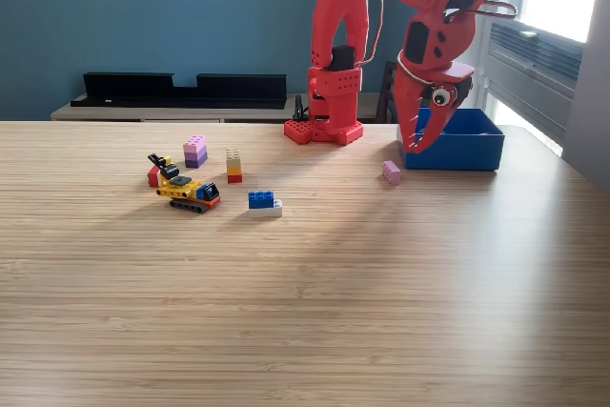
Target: Grasp a lego block and put it in the bin.
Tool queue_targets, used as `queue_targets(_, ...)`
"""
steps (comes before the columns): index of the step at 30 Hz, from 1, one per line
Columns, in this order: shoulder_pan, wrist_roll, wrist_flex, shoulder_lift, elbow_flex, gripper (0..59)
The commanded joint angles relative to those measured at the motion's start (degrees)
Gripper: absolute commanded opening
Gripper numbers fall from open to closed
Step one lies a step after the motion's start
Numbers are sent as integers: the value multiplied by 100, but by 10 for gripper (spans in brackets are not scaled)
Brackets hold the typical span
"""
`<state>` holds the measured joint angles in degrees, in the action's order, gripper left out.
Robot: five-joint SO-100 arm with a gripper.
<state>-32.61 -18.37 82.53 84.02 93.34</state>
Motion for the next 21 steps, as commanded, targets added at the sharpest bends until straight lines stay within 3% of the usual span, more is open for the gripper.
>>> queue_targets(1, -9, -334, 97, 141, 229, 2)
queue_targets(2, -9, -422, 97, 141, 290, 6)
queue_targets(4, -9, -668, 220, 141, 378, 127)
queue_targets(7, 9, -1055, 448, 141, 413, 244)
queue_targets(10, 18, -1441, 580, 141, 413, 311)
queue_targets(21, 114, -2188, 703, 141, 677, 297)
